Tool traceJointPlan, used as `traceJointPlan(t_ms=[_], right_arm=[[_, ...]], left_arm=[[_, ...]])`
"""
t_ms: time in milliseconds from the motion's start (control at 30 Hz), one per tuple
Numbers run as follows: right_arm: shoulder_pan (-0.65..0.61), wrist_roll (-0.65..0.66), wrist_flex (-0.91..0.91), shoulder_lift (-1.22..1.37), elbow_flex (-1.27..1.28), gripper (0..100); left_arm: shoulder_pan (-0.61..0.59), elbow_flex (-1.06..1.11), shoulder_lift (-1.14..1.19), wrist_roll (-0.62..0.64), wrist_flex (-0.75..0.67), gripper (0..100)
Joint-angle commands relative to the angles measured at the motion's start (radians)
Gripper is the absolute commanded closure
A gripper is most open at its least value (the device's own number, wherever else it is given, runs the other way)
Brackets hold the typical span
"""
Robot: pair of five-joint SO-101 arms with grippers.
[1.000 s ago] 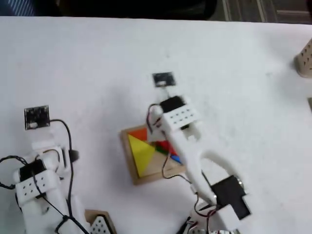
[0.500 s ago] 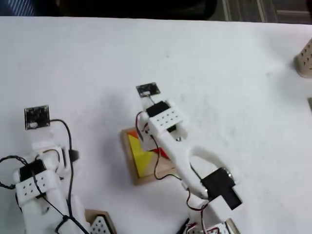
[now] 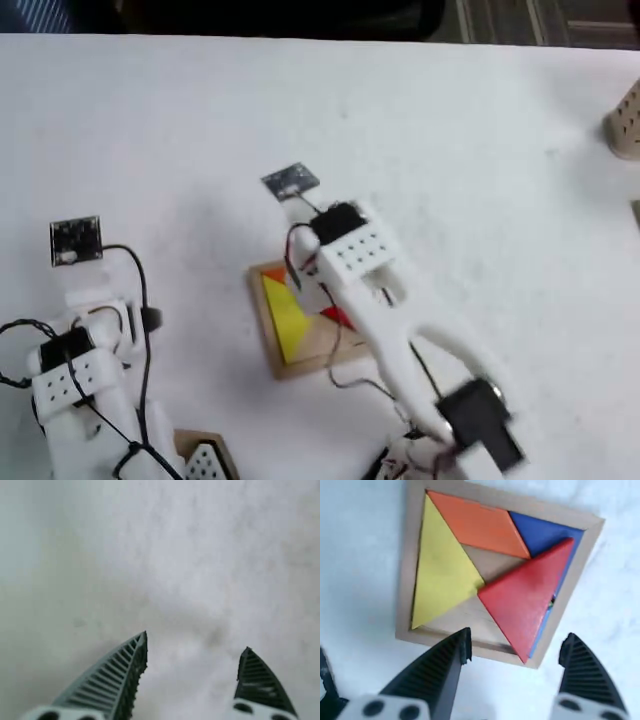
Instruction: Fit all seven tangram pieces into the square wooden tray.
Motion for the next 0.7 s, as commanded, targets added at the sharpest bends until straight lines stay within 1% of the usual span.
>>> traceJointPlan(t_ms=[0, 100, 167, 233, 300, 333, 367, 467, 500, 667], right_arm=[[0.068, 0.021, 0.018, -0.179, 0.009, 73.7], [0.154, 0.064, -0.022, -0.232, 0.072, 73.8], [0.217, 0.123, -0.105, -0.228, 0.112, 75.6], [0.274, 0.172, -0.223, -0.206, 0.146, 83.7], [0.306, 0.186, -0.334, -0.179, 0.161, 97.9], [0.314, 0.186, -0.371, -0.163, 0.164, 99.1], [0.312, 0.193, -0.395, -0.151, 0.164, 95.7], [0.294, 0.198, -0.469, -0.117, 0.161, 98.5], [0.283, 0.199, -0.489, -0.108, 0.163, 97.5], [0.213, 0.307, -0.541, -0.016, 0.164, 98.1]], left_arm=[[0.018, -0.002, -0.015, -0.008, -0.018, 89], [0.018, -0.002, -0.015, -0.008, -0.018, 89], [0.018, -0.002, -0.015, -0.008, -0.018, 89], [0.018, -0.002, -0.015, -0.008, -0.018, 89], [0.018, -0.002, -0.015, -0.008, -0.018, 89], [0.018, -0.002, -0.015, -0.008, -0.018, 89], [0.018, -0.002, -0.015, -0.008, -0.018, 89], [0.018, -0.002, -0.015, -0.008, -0.02, 89], [0.018, -0.002, -0.015, -0.008, -0.02, 89], [0.018, -0.002, -0.015, -0.008, -0.025, 89]])
